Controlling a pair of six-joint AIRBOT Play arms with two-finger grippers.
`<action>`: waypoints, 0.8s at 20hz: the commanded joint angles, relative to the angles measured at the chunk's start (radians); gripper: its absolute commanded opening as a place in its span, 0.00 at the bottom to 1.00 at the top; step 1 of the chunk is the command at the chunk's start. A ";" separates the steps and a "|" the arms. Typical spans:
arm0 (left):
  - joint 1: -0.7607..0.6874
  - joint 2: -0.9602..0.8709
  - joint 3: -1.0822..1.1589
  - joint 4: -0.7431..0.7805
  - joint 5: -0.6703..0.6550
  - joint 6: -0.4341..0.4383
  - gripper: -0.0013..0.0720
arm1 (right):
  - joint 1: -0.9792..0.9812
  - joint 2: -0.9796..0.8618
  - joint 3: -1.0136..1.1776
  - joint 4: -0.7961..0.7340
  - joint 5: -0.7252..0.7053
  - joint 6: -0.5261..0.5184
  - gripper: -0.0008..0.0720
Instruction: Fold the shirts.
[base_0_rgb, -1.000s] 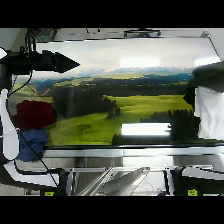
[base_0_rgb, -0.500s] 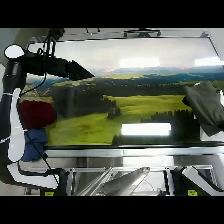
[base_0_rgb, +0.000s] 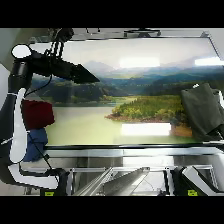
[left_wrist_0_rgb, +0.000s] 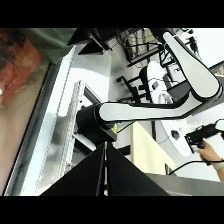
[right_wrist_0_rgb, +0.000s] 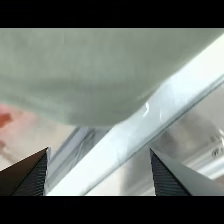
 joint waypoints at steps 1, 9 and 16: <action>0.023 -0.001 0.003 -0.025 0.034 0.000 0.02 | 0.006 0.010 0.070 0.037 0.124 0.025 0.97; 0.130 0.024 0.002 -0.122 0.063 -0.027 0.02 | 0.079 0.169 0.170 0.738 0.159 -0.101 0.04; 0.037 0.452 -0.477 0.239 0.200 -0.064 0.02 | 0.503 0.410 -0.020 0.635 -0.010 -0.218 0.04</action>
